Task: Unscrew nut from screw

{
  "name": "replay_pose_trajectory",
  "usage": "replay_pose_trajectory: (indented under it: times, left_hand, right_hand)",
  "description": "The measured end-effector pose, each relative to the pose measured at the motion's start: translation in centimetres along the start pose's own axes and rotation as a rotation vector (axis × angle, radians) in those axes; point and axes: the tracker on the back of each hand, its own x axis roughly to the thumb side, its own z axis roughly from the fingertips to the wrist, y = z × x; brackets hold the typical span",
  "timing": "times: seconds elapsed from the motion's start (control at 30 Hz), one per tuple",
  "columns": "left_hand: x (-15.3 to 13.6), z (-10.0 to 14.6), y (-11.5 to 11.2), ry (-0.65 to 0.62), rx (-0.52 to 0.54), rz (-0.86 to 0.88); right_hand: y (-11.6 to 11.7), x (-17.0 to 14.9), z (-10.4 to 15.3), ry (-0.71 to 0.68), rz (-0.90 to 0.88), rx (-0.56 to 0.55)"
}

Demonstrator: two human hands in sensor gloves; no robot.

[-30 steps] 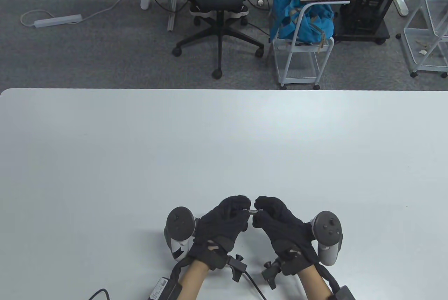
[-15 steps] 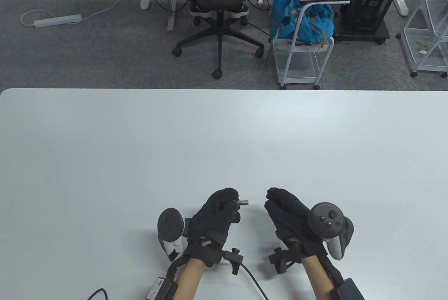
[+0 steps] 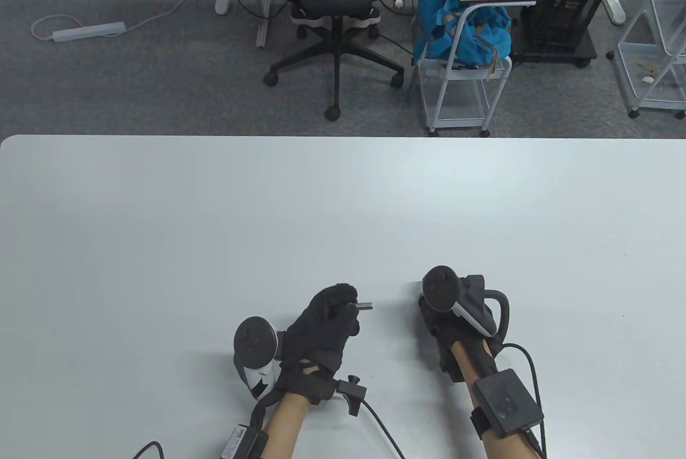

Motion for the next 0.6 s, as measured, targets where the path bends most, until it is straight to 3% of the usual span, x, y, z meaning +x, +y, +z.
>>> replay_pose_trajectory:
  times: [0.33,0.6]
  left_hand:
    - [-0.5,0.0,0.5,0.015,0.019,-0.033]
    - [-0.3,-0.2,0.1,-0.003,-0.002,-0.052]
  right_hand:
    - [0.3,0.8,-0.2,-0.026,0.088,0.023]
    - [-4.5,1.8,3.7,-0.107,-0.093,-0.180]
